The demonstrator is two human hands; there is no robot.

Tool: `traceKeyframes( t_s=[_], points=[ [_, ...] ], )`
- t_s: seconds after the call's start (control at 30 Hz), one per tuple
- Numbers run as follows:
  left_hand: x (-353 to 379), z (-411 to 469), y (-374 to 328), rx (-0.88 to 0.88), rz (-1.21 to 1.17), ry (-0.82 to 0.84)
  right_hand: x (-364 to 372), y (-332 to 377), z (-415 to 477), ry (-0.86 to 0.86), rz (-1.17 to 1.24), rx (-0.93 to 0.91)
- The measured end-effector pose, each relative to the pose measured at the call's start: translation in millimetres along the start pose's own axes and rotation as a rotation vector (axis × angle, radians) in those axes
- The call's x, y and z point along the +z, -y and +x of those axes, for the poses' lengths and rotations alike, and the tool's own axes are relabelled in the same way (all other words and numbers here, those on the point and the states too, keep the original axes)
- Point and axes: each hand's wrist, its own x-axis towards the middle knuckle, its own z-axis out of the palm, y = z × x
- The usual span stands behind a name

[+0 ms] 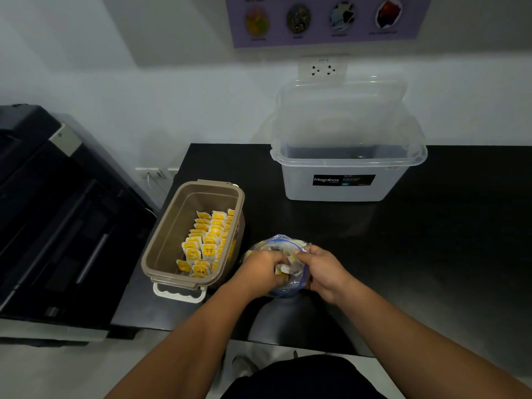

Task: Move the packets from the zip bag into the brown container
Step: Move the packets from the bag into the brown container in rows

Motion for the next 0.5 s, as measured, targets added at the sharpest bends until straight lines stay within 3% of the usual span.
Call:
traceKeyframes(
  t_s=[0.27,0.5],
  points=[
    [-29,-10,-16,-0.002,0.012,-0.143,0,2,-1,-0.009,0.001,-0.005],
    [-113,-39,-23,0.022,0.067,-0.284,9,9,1,-0.033,0.004,-0.006]
  ],
)
